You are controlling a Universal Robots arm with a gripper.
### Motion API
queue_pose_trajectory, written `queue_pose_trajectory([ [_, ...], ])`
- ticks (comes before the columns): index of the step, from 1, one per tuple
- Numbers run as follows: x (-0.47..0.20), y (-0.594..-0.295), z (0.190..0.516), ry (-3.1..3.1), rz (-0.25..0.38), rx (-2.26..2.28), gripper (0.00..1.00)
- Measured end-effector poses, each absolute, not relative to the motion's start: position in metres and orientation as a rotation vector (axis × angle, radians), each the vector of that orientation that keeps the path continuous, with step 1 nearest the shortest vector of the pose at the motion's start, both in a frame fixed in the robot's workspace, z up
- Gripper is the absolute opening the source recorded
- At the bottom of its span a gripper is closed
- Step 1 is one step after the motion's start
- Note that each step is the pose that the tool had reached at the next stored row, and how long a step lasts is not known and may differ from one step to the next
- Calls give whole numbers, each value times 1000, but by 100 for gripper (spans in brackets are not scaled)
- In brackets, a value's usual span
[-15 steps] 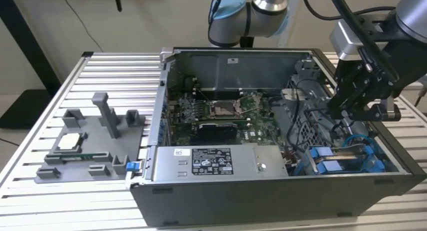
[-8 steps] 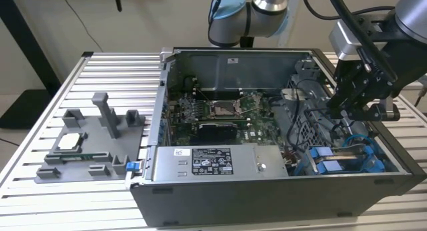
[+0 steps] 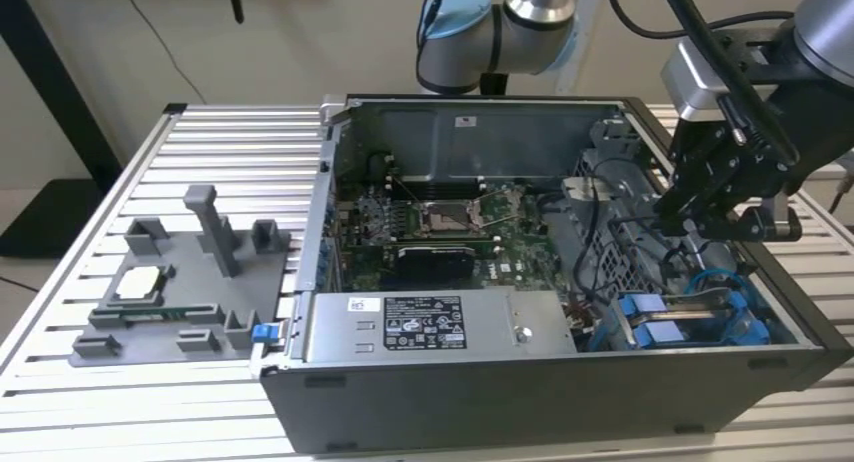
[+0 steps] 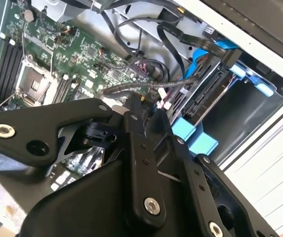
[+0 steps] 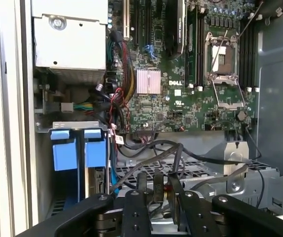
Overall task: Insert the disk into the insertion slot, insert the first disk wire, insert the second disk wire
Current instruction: 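Insert the first disk wire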
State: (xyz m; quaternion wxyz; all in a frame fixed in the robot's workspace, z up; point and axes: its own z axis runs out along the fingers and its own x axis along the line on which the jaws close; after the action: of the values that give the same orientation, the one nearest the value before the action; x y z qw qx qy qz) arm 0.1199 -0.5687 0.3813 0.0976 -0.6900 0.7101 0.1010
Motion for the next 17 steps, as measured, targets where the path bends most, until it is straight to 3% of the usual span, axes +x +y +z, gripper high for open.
queue_pose_trajectory([
  [4,120,-569,381,2101,300,-2042,100],
  [5,120,-569,381,2101,301,-2042,0],
  [17,120,-569,381,2094,311,-2035,0],
])
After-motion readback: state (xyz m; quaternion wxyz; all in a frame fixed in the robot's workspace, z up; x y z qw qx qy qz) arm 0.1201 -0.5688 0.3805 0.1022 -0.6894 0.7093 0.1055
